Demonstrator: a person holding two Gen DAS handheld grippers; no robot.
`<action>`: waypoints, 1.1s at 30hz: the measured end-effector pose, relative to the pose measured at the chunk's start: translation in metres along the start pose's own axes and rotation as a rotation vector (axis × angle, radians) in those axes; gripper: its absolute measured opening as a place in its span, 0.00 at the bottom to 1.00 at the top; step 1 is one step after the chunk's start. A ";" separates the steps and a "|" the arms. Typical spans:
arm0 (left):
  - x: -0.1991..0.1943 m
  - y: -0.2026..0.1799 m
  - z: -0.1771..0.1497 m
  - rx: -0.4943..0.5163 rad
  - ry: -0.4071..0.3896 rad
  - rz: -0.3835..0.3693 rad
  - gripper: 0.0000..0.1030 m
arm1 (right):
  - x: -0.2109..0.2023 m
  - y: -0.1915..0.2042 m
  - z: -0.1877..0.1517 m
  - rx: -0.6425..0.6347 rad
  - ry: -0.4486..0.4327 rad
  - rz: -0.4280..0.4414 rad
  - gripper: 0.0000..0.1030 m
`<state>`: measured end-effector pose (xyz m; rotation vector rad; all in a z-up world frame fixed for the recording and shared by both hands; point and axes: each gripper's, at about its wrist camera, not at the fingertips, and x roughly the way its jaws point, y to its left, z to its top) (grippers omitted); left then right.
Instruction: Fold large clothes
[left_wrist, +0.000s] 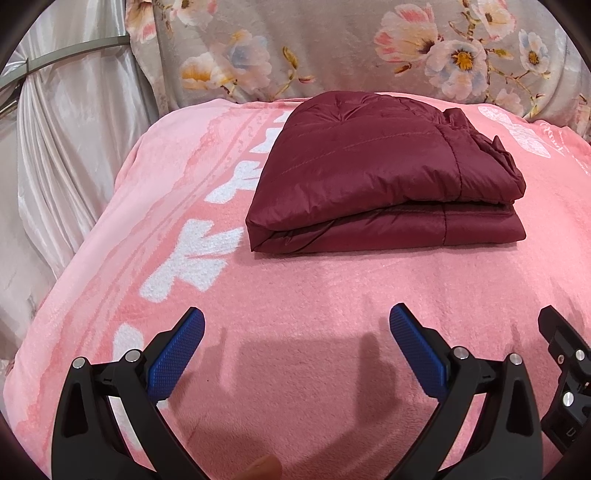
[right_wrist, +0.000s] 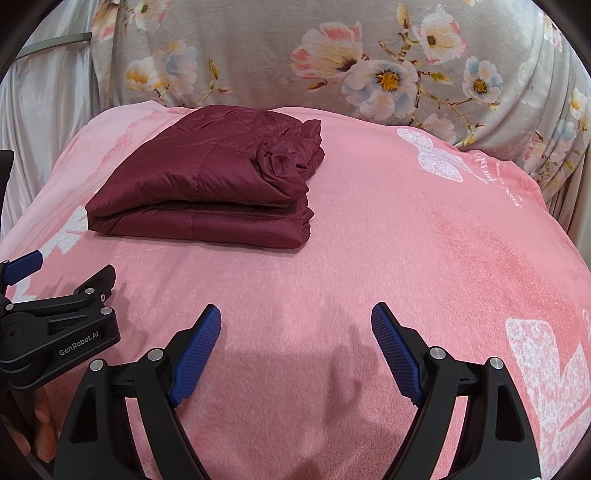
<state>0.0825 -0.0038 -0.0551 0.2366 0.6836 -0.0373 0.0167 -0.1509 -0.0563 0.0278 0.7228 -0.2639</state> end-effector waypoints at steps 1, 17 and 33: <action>0.000 0.000 0.000 0.000 -0.002 0.001 0.95 | 0.000 0.000 0.000 -0.001 -0.001 -0.001 0.79; -0.002 0.002 0.000 -0.008 -0.014 0.002 0.95 | -0.001 0.002 0.002 -0.006 -0.004 -0.003 0.79; -0.003 0.003 0.000 -0.012 -0.015 0.001 0.95 | -0.002 0.001 0.002 -0.007 -0.005 -0.004 0.79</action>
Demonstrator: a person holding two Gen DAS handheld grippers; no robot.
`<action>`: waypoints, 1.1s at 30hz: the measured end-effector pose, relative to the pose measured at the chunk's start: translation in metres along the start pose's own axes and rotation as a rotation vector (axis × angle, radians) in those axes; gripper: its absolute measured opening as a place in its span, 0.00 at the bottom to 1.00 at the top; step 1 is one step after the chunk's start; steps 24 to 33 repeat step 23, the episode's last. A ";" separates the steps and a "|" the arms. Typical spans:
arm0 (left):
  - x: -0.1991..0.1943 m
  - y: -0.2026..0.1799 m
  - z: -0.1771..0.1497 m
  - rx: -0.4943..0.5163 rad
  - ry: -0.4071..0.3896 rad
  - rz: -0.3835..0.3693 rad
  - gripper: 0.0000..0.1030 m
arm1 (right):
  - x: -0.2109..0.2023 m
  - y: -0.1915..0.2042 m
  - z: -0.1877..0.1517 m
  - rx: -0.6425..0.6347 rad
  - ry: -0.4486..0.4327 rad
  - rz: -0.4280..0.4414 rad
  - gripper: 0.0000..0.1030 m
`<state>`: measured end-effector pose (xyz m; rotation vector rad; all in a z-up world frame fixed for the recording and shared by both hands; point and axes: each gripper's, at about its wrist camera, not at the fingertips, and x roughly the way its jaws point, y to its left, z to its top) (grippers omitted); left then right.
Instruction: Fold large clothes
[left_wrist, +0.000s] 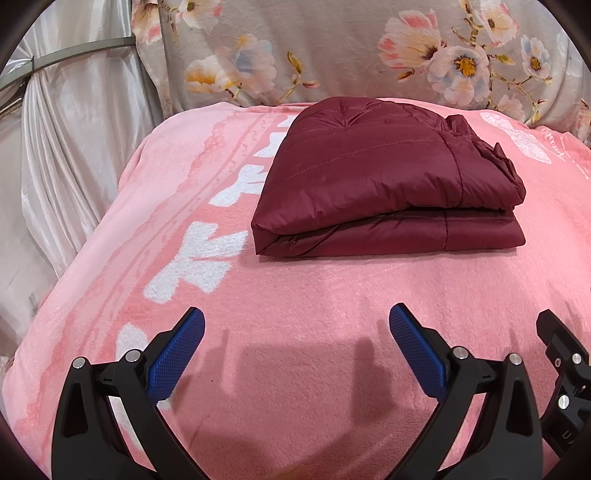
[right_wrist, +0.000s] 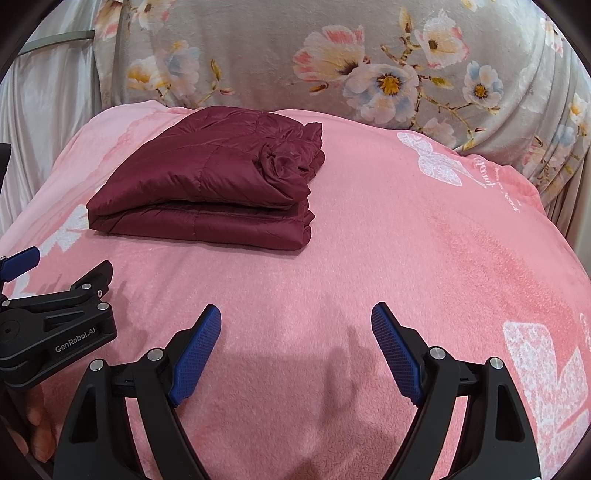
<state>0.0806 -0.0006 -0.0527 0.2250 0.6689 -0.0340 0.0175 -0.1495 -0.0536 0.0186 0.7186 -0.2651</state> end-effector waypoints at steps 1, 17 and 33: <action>0.000 0.000 0.000 -0.001 -0.001 0.001 0.95 | 0.000 0.000 0.000 0.000 0.000 0.000 0.79; -0.001 0.000 0.001 -0.003 0.003 0.000 0.94 | 0.000 0.001 -0.001 0.000 -0.001 -0.001 0.79; -0.001 -0.003 0.001 -0.001 -0.001 -0.006 0.94 | 0.000 0.000 -0.001 -0.001 -0.001 -0.001 0.79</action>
